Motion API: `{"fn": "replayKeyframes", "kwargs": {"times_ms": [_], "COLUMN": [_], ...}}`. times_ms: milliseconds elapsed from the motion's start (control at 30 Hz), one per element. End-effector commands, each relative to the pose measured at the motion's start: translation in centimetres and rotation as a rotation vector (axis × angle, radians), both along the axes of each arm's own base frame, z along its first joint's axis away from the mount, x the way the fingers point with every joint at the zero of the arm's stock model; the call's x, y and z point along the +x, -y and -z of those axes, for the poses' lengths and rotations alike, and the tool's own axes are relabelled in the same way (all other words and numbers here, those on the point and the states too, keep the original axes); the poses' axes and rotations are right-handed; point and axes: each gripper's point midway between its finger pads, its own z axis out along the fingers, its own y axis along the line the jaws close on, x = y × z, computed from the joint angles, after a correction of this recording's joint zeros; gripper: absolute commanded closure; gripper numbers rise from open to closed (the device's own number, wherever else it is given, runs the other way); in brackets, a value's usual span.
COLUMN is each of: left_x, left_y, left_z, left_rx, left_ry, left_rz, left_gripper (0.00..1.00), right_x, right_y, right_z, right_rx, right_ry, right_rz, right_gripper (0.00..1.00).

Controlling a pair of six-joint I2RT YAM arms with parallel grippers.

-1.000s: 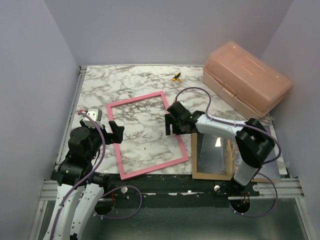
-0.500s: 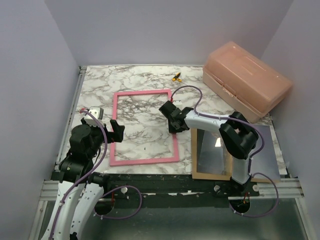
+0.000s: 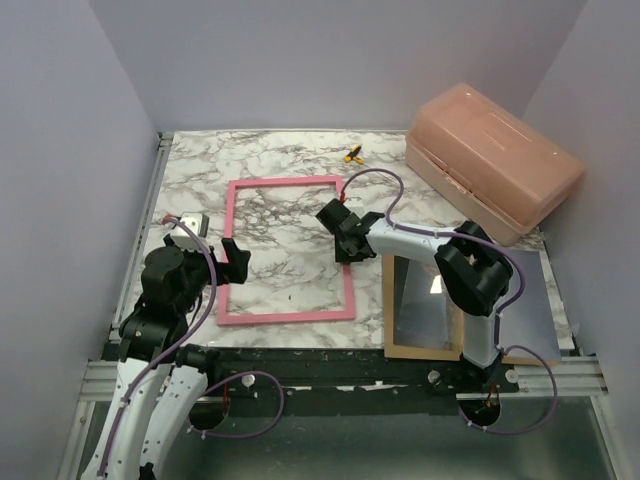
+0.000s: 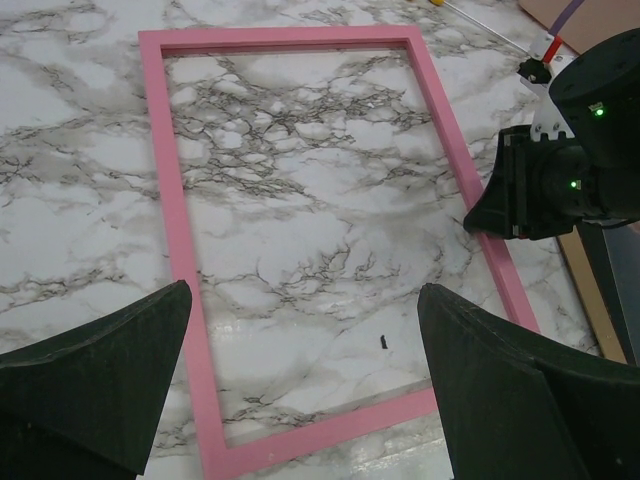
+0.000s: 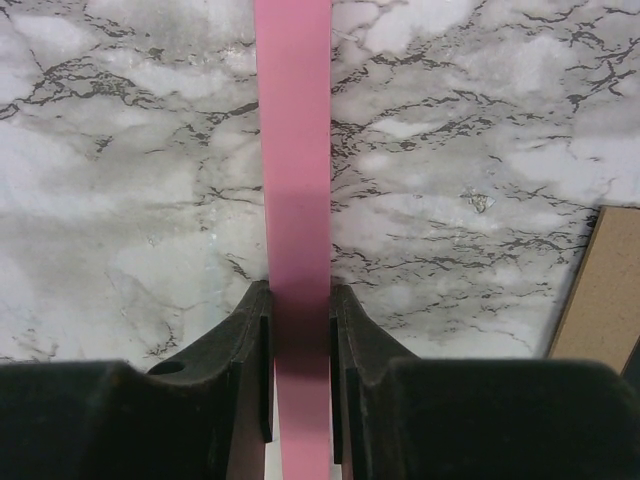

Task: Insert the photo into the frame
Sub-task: Adjust the photo frame at the center of the board.

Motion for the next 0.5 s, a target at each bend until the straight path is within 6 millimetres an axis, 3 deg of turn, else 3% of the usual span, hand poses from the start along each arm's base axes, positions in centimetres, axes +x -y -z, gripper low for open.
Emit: {"fn": "replayKeyframes", "kwargs": {"times_ms": [0,100,233,467], "left_x": [0.2,0.3,0.5,0.8], "left_y": [0.3,0.5,0.9,2.8], "left_z": [-0.2,0.0,0.3,1.7], "left_rx": [-0.002,-0.004,-0.012,-0.101], "left_ry": [0.008,0.0,-0.026,-0.154], "left_rz": [0.02,0.026,0.042,0.087], "left_gripper": [0.02,0.02,0.02,0.02], "right_x": [-1.4,-2.2,-2.4,-3.4], "right_y": [1.3,1.1,0.6,0.4], "right_z": [1.1,0.7,-0.7,-3.3], "right_rx": [-0.042,-0.005,0.055,0.143], "right_ry": [-0.004,0.001,0.015,0.033], "right_rz": [-0.034,-0.048,-0.048,-0.053], "right_gripper": [0.94,0.91,0.54,0.13]}}
